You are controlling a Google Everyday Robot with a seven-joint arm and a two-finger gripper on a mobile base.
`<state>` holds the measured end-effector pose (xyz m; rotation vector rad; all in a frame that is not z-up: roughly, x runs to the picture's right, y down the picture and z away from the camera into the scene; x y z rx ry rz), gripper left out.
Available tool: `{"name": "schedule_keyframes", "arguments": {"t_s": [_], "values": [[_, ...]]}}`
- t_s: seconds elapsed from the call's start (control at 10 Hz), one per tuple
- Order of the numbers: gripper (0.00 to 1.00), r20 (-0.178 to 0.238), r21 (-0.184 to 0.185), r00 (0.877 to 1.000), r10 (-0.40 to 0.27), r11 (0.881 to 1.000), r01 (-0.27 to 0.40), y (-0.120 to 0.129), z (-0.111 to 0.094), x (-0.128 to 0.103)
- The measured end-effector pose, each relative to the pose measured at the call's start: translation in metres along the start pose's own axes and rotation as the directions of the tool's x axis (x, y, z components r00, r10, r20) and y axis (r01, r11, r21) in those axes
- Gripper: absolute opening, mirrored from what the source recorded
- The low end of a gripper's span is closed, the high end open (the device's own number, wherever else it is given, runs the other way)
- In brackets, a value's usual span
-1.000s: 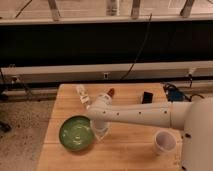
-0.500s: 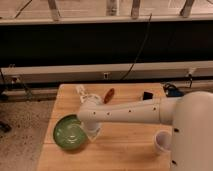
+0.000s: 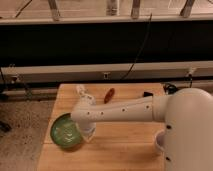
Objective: Push the ceramic bowl across the table
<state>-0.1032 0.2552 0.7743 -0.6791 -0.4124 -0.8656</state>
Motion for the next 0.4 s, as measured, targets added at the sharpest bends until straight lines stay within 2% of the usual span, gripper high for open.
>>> {"name": "schedule_keyframes", "arguments": {"t_s": [0.4], "values": [[0.00,-0.001,0.000,0.999,-0.035,0.999,0.035,-0.0027,-0.0032,-0.0042]]}}
